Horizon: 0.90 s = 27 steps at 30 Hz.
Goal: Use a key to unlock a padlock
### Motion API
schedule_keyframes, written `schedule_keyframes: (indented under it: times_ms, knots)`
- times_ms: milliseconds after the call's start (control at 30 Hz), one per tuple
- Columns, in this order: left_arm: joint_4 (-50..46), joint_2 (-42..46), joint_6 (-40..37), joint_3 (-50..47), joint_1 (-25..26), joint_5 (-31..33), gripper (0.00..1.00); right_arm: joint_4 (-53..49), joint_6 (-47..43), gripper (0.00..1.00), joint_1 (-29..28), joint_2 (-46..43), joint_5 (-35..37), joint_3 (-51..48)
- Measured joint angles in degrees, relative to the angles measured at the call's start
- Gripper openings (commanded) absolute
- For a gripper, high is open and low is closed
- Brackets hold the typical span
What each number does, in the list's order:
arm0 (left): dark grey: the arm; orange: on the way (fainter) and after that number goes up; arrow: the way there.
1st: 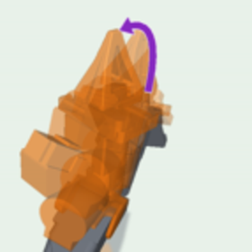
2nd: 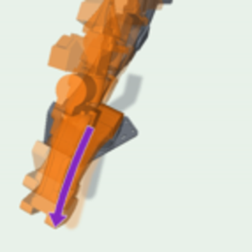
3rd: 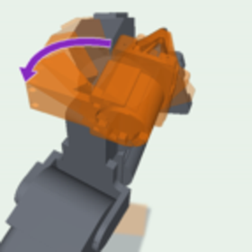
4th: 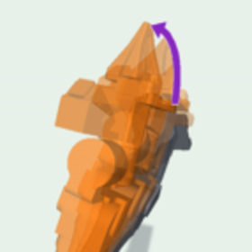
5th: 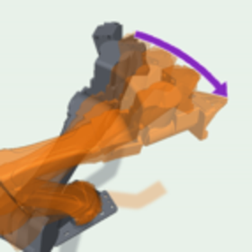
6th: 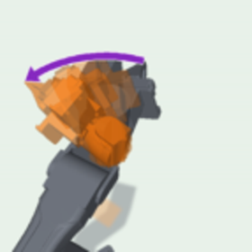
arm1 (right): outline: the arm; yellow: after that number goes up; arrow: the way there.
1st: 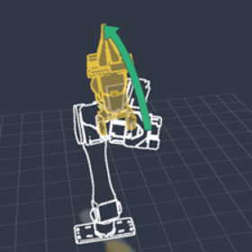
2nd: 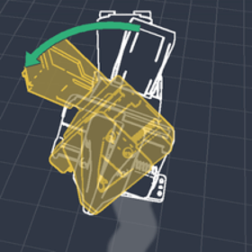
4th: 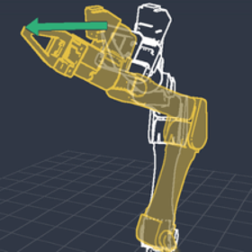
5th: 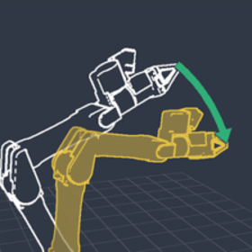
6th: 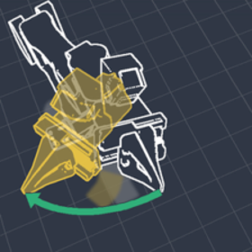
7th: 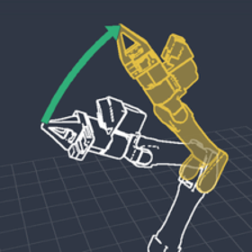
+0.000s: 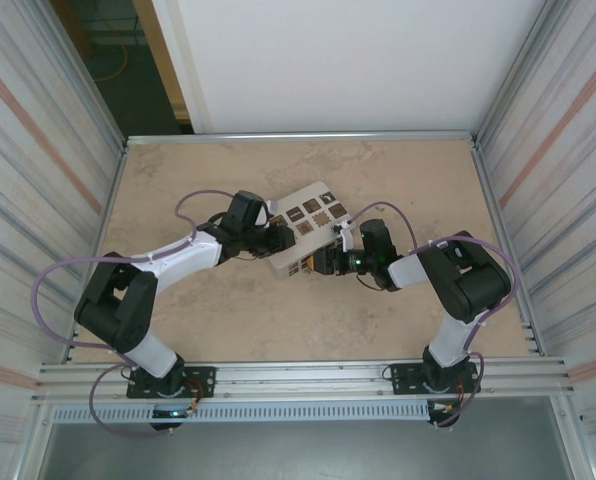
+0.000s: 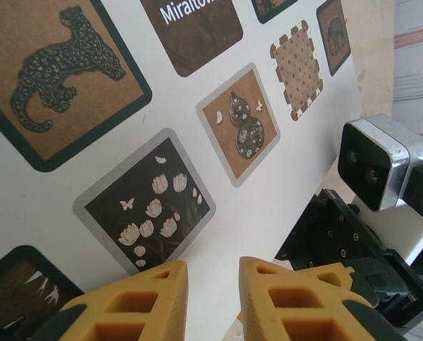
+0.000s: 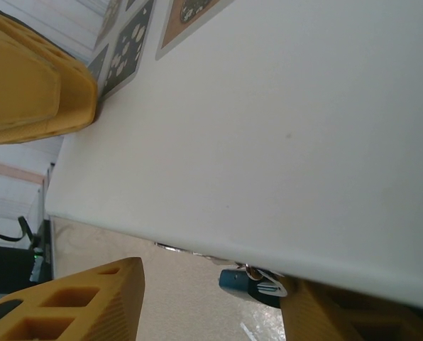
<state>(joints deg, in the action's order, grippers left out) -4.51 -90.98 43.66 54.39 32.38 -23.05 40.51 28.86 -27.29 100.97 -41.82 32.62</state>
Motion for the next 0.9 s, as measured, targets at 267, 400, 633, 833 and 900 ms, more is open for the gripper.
schedule_keyframes:
  times_ms: [267, 400, 633, 833, 900]
  knots:
    - [0.04, 0.00, 0.02, 0.00, 0.00, -0.07, 0.26, -2.27, -1.57, 0.41, 0.31, -1.16, 0.22, -0.28]
    - [0.07, 0.00, 0.02, 0.00, 0.00, -0.09, 0.26, -3.50, -2.47, 0.34, 0.44, -1.70, 0.83, -0.42]
    - [0.07, 0.00, 0.02, 0.00, 0.00, -0.11, 0.26, -4.66, -3.15, 0.19, 0.76, -2.21, 1.84, -0.59]
    - [0.07, 0.00, 0.02, 0.00, 0.00, -0.09, 0.26, -5.22, -3.65, 0.10, 0.98, -2.45, 3.17, -0.61]
    - [0.07, 0.00, 0.00, -0.02, 0.00, -0.11, 0.26, -5.09, -3.48, 0.09, 1.05, -2.45, 3.37, -0.76]
